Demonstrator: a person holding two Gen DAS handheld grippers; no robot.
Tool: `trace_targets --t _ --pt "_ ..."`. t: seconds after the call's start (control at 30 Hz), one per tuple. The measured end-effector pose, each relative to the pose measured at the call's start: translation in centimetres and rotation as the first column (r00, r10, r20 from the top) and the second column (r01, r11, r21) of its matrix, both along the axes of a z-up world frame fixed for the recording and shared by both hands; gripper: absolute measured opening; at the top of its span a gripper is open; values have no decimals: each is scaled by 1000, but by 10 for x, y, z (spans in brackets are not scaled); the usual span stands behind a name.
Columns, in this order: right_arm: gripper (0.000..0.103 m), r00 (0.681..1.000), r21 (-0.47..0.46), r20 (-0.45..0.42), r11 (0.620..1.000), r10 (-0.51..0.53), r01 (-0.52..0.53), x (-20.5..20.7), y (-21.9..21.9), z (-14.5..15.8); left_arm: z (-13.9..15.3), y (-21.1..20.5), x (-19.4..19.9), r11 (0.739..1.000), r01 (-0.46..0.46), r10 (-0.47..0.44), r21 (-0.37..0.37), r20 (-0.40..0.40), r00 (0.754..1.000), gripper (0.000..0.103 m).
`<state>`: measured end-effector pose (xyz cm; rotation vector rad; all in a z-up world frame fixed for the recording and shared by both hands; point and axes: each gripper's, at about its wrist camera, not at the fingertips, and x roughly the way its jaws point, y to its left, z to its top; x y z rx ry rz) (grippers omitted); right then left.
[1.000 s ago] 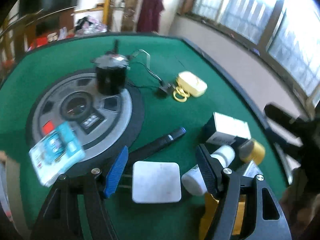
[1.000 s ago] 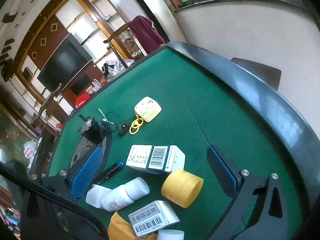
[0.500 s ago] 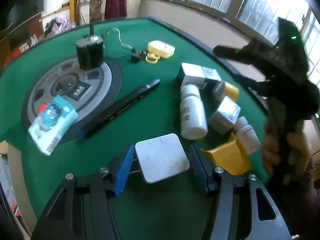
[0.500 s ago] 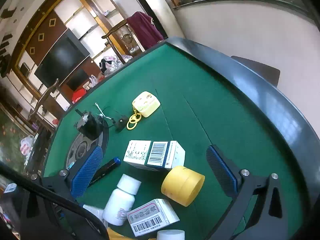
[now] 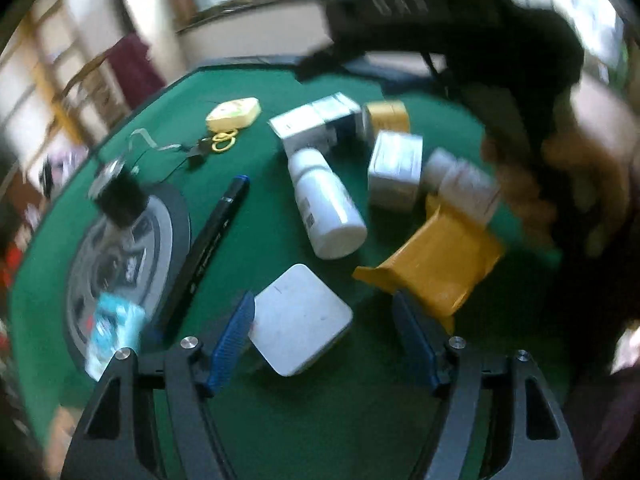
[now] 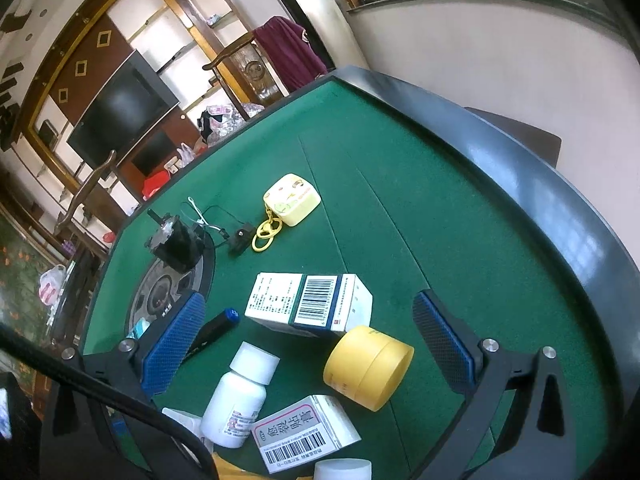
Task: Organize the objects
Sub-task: 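Grasp the white square charger with the left gripper, then grasp the white medicine bottle with right while left lifts the charger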
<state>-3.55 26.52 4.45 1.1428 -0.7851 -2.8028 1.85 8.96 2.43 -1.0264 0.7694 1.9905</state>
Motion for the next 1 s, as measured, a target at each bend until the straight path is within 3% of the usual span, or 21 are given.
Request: trace_targets --t 0.1,0.27,0.37,0.47,0.53,0.67,0.7,0.73,0.87,0.97,1.0 --pt "103 1000 -5 3 1000 2 -2 0 0 -1 -7 7 -2 997 36 -39 -64 -37 999 65" --pt "103 1000 -8 9 1000 8 -8 -1 0 0 -11 6 -20 999 -36 36 -3 45 998 66" --pt "103 1000 -10 12 1000 10 -10 -1 0 0 -9 4 -19 996 -88 88 -6 43 995 54" --pt "103 1000 -11 14 1000 19 -19 -2 0 0 -7 -6 -12 990 -139 138 21 51 989 54" --pt "103 1000 -12 8 1000 28 -28 -2 -1 1 -2 -15 -8 983 -177 175 50 53 983 42" --pt "103 998 0 -19 998 59 -59 0 -7 6 13 -47 1 936 -315 300 159 107 948 37" --pt "103 997 8 -26 998 67 -67 1 -10 8 18 -58 5 917 -355 339 183 110 934 16" --pt "103 997 18 -33 997 72 -72 1 -12 9 22 -66 7 903 -378 359 204 125 925 2" --pt "103 995 87 -51 993 85 -80 4 -24 13 36 -109 17 816 -487 443 313 204 873 2" --pt "103 993 127 -69 988 96 -86 7 -33 16 36 -130 23 763 -539 478 357 251 842 3" --pt "103 991 139 -86 986 100 -87 9 -35 18 35 -134 25 756 -544 480 365 256 839 5"
